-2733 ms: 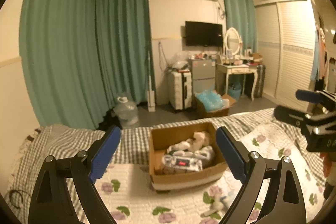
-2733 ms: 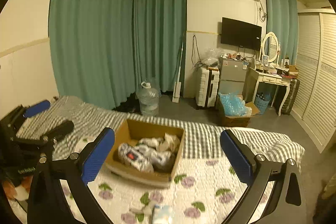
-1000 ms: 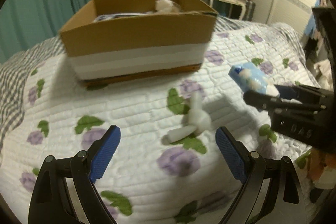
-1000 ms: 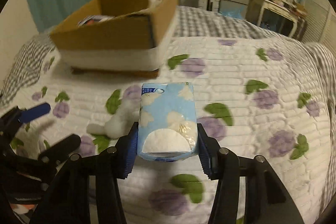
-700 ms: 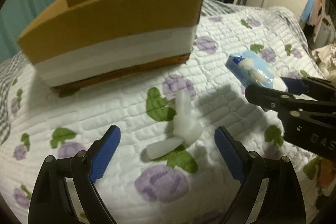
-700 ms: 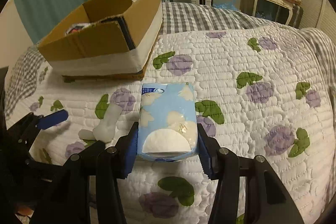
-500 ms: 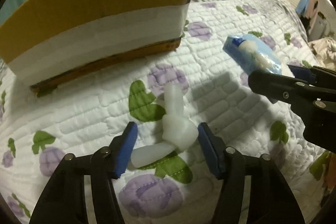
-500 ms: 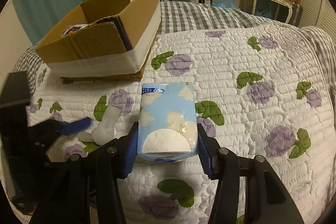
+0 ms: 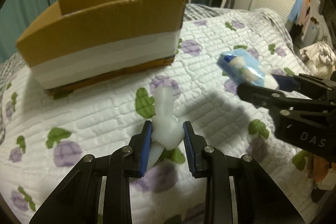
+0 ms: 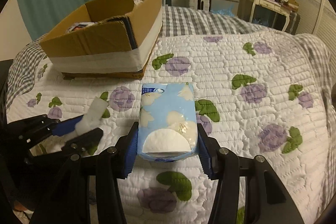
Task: Organize soft objects
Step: 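Lower the tissue pack into the box with the right tool while the left tool releases the white item inside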
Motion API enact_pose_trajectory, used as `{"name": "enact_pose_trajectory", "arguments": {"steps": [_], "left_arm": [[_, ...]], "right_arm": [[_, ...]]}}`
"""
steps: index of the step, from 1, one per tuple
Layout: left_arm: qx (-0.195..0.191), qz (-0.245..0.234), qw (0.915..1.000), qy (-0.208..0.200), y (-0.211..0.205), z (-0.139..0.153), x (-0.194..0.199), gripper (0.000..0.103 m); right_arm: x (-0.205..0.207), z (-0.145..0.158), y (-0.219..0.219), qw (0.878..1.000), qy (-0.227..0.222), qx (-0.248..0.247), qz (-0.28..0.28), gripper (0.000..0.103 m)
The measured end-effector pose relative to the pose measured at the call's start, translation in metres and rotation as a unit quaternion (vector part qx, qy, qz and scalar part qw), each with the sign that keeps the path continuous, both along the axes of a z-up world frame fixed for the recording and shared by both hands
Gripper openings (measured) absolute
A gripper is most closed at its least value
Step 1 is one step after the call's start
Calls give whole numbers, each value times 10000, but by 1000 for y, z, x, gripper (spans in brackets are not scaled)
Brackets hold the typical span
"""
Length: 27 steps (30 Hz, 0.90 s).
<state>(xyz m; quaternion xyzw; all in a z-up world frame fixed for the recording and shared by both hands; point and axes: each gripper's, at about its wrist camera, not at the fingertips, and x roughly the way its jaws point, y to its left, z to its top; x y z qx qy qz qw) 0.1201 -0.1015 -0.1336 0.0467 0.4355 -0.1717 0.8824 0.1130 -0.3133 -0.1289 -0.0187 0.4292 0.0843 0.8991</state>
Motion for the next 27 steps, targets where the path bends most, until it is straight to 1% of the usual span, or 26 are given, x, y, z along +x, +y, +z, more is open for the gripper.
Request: {"name": "enact_pose_trajectory", "arguments": {"steps": [3,7,10,14,16,18,21,24,27], "left_arm": [[-14,150,9999,-11,7,10,-4,29],[-49,284,9994,-195,16,31,-12,29],[-44,373,9983,-442,25,54,-20,29],[57,475,9943,-948,37,94,-30,29],[24,512,9923,-1124,43,109,-33,29],[9,595,9892,-1340,51,128,-34,29],[16,684,9850,-1582,59,148,-31,29],[86,766,9805,-1809,67,163,-24,29],[111,819,9779,-1919,73,173,-11,29]], "right_arm": [[-13,13,0,9998,-182,22,-4,50],[-26,33,4,9993,-376,28,56,50],[-31,50,10,9985,-524,71,114,50],[-42,82,23,9960,-861,40,231,50],[-44,100,30,9942,-1027,30,302,50],[-43,115,35,9927,-1147,86,376,50],[-40,134,45,9902,-1307,95,489,50],[-32,151,57,9871,-1485,32,603,50],[-18,164,69,9847,-1601,27,681,50]]}}
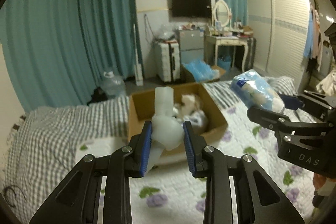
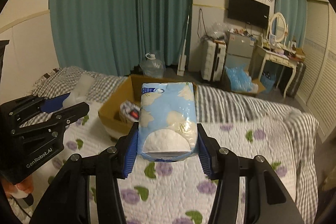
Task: Organize soft objects
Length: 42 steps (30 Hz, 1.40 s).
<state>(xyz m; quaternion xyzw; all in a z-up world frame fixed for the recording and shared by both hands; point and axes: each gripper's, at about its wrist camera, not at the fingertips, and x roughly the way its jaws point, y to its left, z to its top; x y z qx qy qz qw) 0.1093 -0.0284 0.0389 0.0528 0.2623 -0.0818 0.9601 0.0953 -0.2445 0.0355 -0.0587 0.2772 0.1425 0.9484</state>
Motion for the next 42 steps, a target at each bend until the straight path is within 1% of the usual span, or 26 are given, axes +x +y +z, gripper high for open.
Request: {"name": "enact_pose_trajectory", "arguments": {"steps": [5,7,10,16,22,24,26,28,29,30,31,32,34,35,36,37,38,42], "left_arm": [[45,36,9999,-112,6,4,33,29],[50,43,9999,-112,8,1,46,29],[68,80,9999,-64,9,-8,76,29],[-78,64,9998,156,17,-35,129,30],[52,-31,9994,326,9,-65,162,32],[133,28,9992,381,9,-75,171,33],[132,43,9987,490,7,-80,177,33],[168,171,9980,590,9,-83,182,34],[174,219,9977,614,9,-84,183,44],[111,220,9977,627,10,-83,183,51],[60,219,9977,632,10,-82,184,64],[31,250,9978,621,11,-80,183,70],[54,316,9983,492,12,-78,179,71],[73,299,9986,432,12,-76,176,71],[96,282,9988,383,11,-74,174,71],[115,270,9990,352,11,-72,172,71],[139,262,9991,309,10,-69,168,71],[155,314,9991,221,12,-54,159,71]], "right_arm": [[36,10,12,9999,-55,70,95,50],[55,10,17,9999,-62,47,113,50],[83,4,22,9999,-30,32,119,50],[145,-23,27,9997,188,53,111,50],[201,-56,26,9984,506,220,153,50],[212,-63,26,9980,547,264,144,50],[223,-69,28,9976,588,310,178,50],[225,-73,28,9976,591,309,187,50],[228,-74,28,9979,557,294,140,50],[229,-74,29,9982,520,268,90,50],[229,-74,30,9985,480,236,68,51],[230,-74,31,9987,455,231,70,52],[232,-74,32,9985,470,268,29,53],[233,-73,32,9984,479,300,21,55],[233,-71,32,9984,464,313,7,60],[232,-69,32,9986,432,309,-15,76],[229,-64,31,9989,354,319,-50,82],[213,-42,24,9987,202,452,-129,82]]}}
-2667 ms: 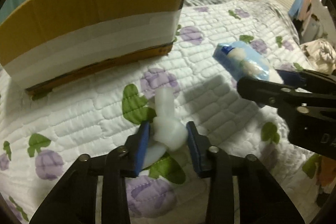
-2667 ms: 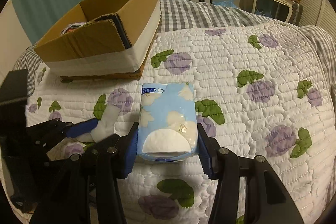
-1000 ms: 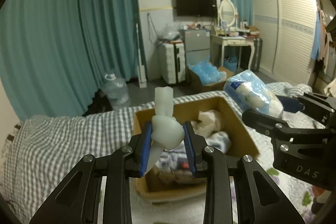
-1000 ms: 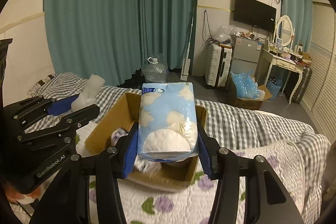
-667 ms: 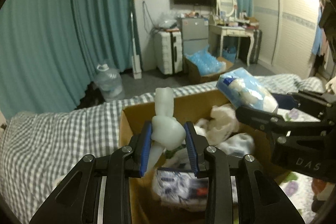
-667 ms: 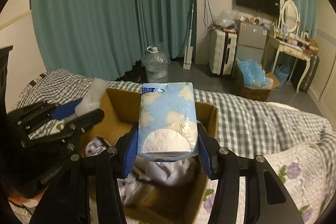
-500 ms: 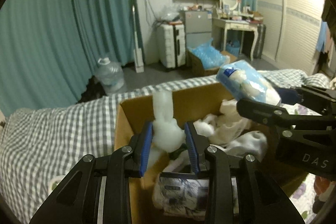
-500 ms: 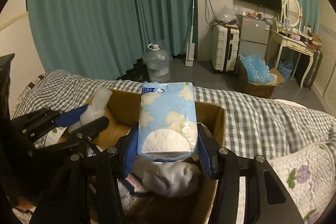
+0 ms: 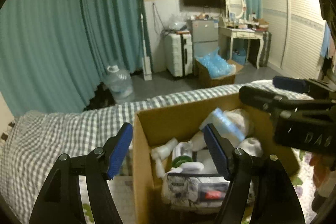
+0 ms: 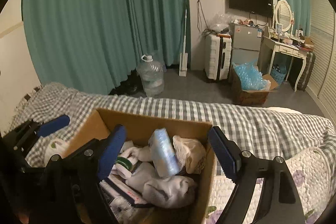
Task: Organize soft objects
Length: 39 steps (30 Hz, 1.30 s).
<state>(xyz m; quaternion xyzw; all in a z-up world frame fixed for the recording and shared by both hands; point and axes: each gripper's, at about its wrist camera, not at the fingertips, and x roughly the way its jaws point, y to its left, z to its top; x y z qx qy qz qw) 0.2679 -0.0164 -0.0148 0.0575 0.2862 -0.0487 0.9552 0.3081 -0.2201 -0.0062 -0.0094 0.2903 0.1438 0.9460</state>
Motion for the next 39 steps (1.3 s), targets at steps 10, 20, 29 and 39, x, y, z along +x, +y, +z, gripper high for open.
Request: {"name": "enact_pose_trajectory", "arguments": {"steps": [10,20,29,39], "left_arm": [[55,-11,9954,-958,0,108,-87,90],[-81,285,9725,-2309,25,191,-231,98],[-436,189,9655,-2561,42,169,-273,99],[-352,833,9704,-2238,41,69,-252,99]], "right_arm": [[-92,116,-20,9962,-859,-13,-128,87],[-250,211,-33,9762,-2165,88,6,102],[-307,195,-33,9694,-2431,241,239,103],[-277,83,-29,9707,-2390,164,-157,103]]}}
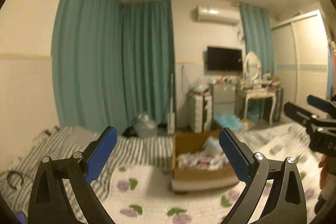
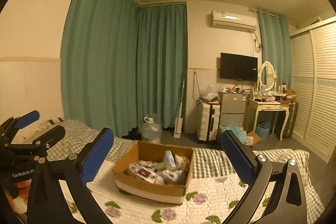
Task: Organize soft objects
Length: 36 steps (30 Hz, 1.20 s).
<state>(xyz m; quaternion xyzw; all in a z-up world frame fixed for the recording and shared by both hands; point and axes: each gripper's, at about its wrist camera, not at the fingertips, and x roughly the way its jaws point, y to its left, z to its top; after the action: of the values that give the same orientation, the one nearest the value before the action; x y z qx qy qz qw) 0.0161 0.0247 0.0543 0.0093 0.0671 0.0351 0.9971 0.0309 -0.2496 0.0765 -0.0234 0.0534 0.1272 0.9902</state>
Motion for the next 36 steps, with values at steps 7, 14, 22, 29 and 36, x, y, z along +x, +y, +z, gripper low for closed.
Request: {"name": "enact_pose_trajectory", "arguments": {"steps": [7,14,22,29,36], "left_arm": [[256,31,9987,437,-8,-56,21,99],[285,-18,9977,619,-11,-66,22,99],[234,-90,9970,737,-10,-71,25,99],[108,-136,9967,792,-6,-71,25,99],[137,-71,9969,769,-4,-72,25,99]], "right_arm": [[42,-72,-9,9971,715,134,-215,103],[53,-91,-19,9937,1051,256,-282,103],[45,-90,-10,9938,1082,172,-206,103],[44,-90,-7,9938,1089,137,-166,103],[43,-93,-5,9938,1097,72,-186,103]]}}
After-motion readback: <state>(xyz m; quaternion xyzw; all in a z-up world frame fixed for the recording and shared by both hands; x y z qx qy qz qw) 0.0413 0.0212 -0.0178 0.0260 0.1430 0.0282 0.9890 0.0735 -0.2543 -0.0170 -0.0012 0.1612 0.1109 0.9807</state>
